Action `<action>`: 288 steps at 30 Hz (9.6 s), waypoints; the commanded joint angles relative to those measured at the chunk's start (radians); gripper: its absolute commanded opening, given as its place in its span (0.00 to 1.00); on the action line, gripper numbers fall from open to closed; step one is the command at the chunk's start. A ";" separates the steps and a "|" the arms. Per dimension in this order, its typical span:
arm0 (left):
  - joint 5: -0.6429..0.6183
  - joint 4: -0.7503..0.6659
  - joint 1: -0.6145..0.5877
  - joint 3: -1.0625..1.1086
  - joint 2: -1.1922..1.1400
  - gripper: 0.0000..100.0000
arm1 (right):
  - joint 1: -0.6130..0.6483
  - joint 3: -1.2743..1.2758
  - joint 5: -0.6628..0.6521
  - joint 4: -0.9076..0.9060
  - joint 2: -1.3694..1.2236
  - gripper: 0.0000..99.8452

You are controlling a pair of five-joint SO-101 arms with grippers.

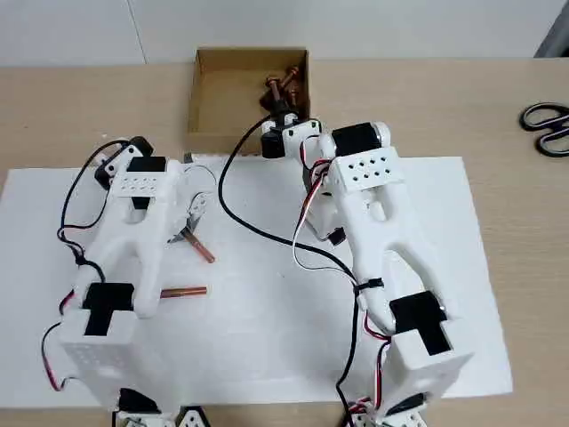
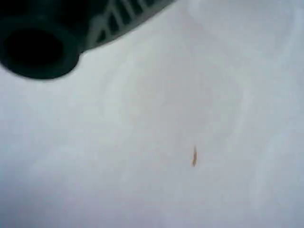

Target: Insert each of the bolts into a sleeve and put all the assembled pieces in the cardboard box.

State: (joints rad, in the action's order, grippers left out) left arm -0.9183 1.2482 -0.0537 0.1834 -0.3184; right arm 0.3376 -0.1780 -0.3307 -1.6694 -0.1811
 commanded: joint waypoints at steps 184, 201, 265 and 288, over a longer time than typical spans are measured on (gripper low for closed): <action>0.463 -0.244 0.706 1.356 2.133 0.08 | 0.417 1.636 0.238 0.937 1.974 0.00; 0.512 -0.241 0.651 1.354 2.133 0.19 | 0.417 1.639 0.242 0.934 1.965 0.00; 0.649 -0.215 0.189 1.139 2.131 0.02 | 0.415 1.741 0.245 0.935 1.972 0.00; 0.720 -0.100 -0.003 1.294 2.133 0.01 | -0.036 1.178 0.559 0.928 1.465 0.00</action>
State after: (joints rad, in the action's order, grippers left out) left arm -0.2232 1.1607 -0.0537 1.4830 1.8036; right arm 0.3345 1.2106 0.2018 -0.7411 1.4791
